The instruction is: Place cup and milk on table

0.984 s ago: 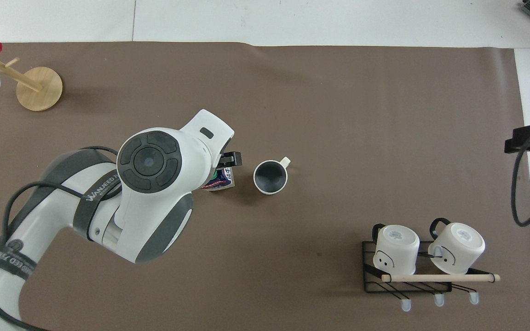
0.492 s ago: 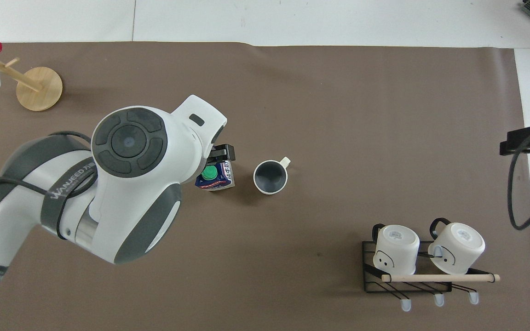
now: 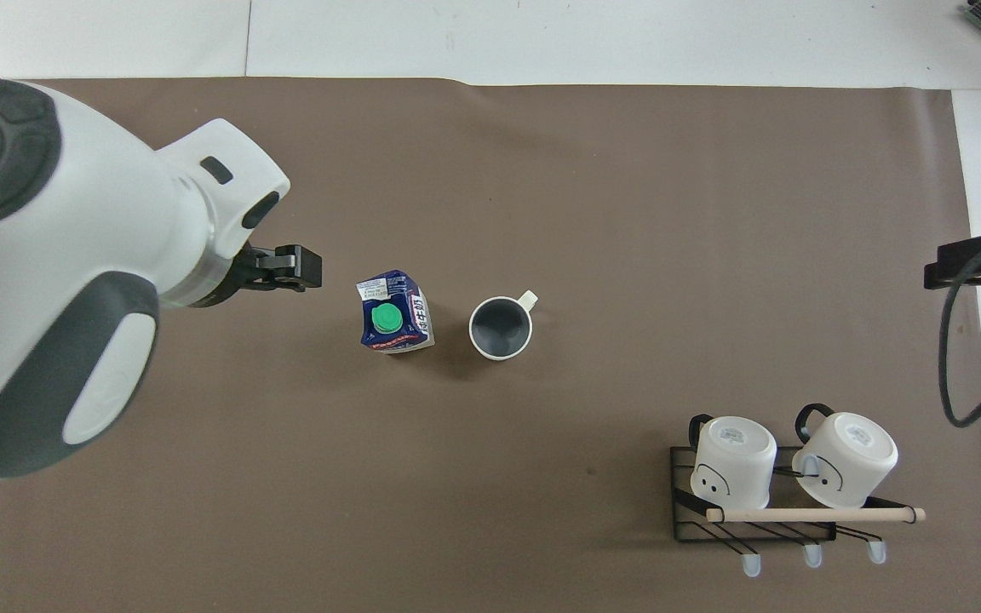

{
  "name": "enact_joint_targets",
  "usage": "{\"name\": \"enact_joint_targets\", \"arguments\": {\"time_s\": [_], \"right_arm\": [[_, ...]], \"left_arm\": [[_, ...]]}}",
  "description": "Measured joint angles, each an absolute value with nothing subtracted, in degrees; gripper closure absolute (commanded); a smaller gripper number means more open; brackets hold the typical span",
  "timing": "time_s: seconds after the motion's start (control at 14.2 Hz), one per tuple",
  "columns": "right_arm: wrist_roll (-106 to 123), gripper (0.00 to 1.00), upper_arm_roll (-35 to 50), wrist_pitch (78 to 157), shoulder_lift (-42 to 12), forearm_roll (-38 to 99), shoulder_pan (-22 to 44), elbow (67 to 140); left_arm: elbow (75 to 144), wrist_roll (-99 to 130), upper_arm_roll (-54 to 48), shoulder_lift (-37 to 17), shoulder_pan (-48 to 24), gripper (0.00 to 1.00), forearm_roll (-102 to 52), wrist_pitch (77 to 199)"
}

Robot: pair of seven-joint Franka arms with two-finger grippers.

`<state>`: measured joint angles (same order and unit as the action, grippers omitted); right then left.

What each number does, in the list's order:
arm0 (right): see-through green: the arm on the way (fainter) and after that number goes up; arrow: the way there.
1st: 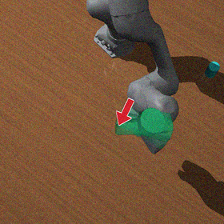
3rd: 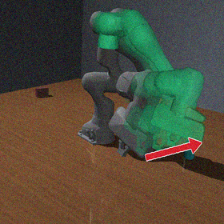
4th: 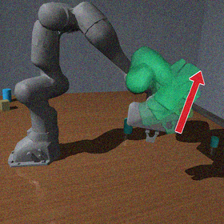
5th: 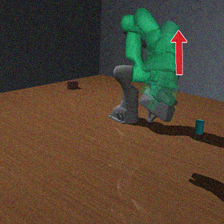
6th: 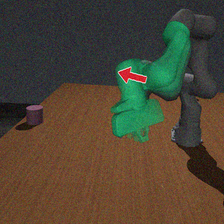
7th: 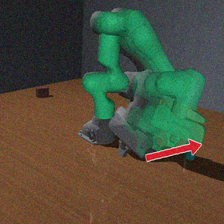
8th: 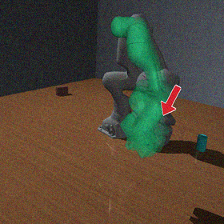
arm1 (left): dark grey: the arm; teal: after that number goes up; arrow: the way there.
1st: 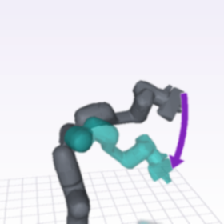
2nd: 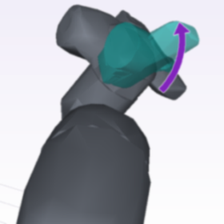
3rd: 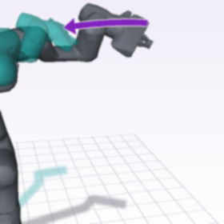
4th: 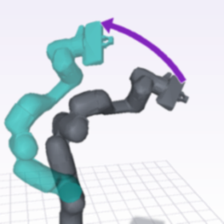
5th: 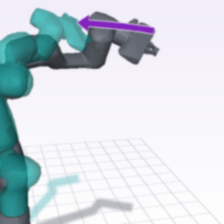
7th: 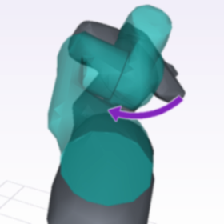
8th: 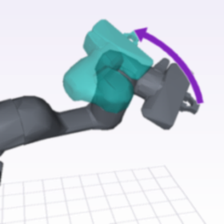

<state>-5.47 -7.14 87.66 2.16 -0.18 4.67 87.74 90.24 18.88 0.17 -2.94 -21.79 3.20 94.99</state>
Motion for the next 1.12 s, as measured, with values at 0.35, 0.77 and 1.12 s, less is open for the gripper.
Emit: {"name": "enact_joint_targets", "arguments": {"time_s": [0.35, 0.77, 1.12], "right_arm": [[-5.47, 0.00, -7.15, 87.50, 2.16, -0.13, 4.65, 87.75], [-5.55, 0.00, -7.20, 86.92, 2.12, -0.12, 4.21, 87.37], [-5.56, 0.00, -7.19, 86.90, 2.11, -0.12, 4.23, 87.37]], "left_arm": [[88.78, 10.97, 0.28, -1.50, -13.20, 0.00, 3.02, 89.58], [88.78, 5.64, 0.25, -0.46, -8.00, 0.00, 2.30, 88.16], [88.78, 3.97, 0.30, -0.05, -5.59, 0.00, -2.20, 87.39]]}}
